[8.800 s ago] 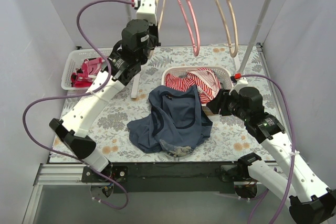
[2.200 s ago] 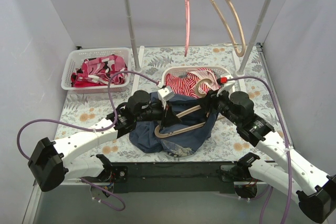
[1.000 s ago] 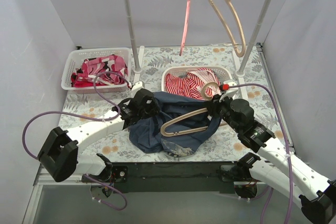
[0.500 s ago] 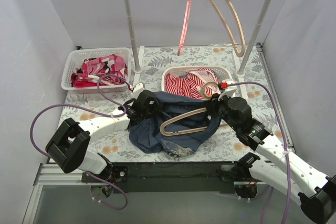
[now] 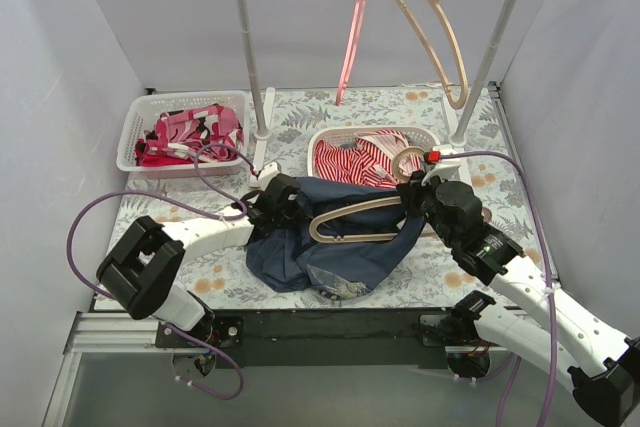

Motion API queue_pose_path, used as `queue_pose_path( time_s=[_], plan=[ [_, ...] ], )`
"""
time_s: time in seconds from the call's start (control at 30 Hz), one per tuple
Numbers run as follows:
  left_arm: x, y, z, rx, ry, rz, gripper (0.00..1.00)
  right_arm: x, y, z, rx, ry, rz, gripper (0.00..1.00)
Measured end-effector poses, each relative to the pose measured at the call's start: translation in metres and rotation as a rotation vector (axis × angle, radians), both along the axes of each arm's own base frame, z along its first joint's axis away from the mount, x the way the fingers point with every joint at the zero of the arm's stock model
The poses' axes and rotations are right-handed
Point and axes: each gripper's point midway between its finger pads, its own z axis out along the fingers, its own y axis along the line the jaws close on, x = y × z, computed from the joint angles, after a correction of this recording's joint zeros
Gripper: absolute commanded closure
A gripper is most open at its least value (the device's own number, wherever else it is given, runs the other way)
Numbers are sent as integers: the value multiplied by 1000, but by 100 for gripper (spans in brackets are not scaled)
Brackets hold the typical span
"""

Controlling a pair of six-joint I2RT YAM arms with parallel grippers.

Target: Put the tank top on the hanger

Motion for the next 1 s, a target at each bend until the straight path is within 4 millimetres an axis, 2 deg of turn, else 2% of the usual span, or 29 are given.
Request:
queue_pose_path(
  time_s=[0.07, 0.17, 0.33, 0.43, 0.6, 0.9, 1.0],
  plan=[
    [-1, -1, 8, -11, -12, -14, 100, 3, -7, 3, -8, -10, -42, 99],
    [-4, -3, 32, -51, -58, -41, 100, 8, -14, 7, -18, -22, -88, 99],
    [-12, -4, 91, -156, -188, -95, 100, 18, -20, 12, -60, -30, -144, 99],
    [-17, -3, 115, -191, -242, -121, 100, 22, -22, 8, -89, -26, -162, 99],
    [-27, -4, 128, -194, -252, -193, 100, 25, -26, 8, -117, -30, -184, 99],
    [-51, -11, 135, -204, -236, -348, 100, 30, -29, 42, -90, -98, -214, 99],
    [-56, -14, 134, -207, -226, -385, 100, 31, -30, 45, -87, -105, -216, 99]
  ],
)
